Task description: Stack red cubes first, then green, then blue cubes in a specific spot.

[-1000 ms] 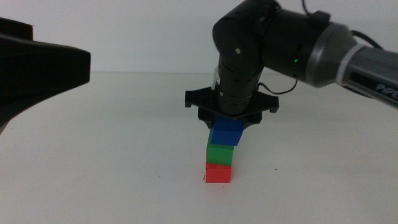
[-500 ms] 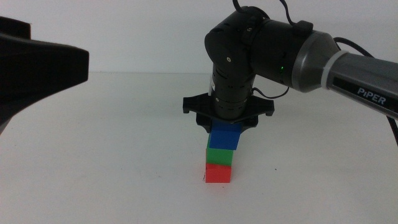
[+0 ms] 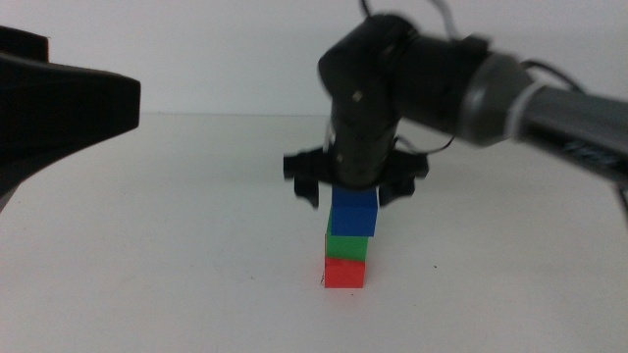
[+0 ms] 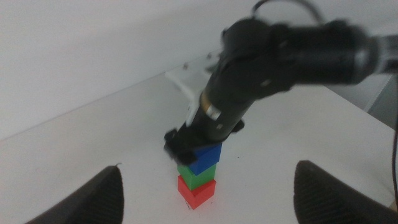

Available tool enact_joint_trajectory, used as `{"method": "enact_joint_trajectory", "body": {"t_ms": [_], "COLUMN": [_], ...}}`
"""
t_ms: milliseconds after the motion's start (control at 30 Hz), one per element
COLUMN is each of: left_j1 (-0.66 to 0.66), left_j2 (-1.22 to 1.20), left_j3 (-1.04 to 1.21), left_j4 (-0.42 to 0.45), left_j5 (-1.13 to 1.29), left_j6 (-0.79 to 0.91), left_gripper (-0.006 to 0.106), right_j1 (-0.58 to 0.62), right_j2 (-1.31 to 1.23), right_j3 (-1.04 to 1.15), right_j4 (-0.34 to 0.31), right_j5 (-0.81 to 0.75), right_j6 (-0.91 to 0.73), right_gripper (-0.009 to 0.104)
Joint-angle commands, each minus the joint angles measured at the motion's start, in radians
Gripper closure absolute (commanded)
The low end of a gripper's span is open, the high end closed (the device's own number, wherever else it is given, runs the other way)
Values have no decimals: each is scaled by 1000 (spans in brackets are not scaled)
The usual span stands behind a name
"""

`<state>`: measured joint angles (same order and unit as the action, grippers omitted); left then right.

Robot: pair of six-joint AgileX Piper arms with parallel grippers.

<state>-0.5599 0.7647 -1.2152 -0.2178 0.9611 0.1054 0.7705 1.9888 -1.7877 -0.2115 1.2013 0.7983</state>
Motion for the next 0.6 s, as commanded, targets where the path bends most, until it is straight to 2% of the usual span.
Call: {"method": "enact_joint_trajectory", "body": {"t_ms": [0,167,300,433,567], "left_j1": [1,1,1,1,1], "left_j2": [-3,-3,-3,-3,-3], "left_j3": [1,1,1,1,1], "left_j4": [0,0,0,0,0], "left_j5": [-9,-9,-9,-9,-9], "left_j6": [2,2,2,2,2], "left_gripper": [7,7,7,7,7], "right_j1": [5,-13,-111,-286,-488], "right_j2": [-90,-295,-544,-854,-1068], "right_j3": [2,49,242,541,804], "right_j4": [-34,-86,-47,45,231], "right_j5": [2,20,-25,-218,-454], "right_j6": [-8,-88,-245,-446,-700], "right_gripper": [2,2,2,2,2]}}
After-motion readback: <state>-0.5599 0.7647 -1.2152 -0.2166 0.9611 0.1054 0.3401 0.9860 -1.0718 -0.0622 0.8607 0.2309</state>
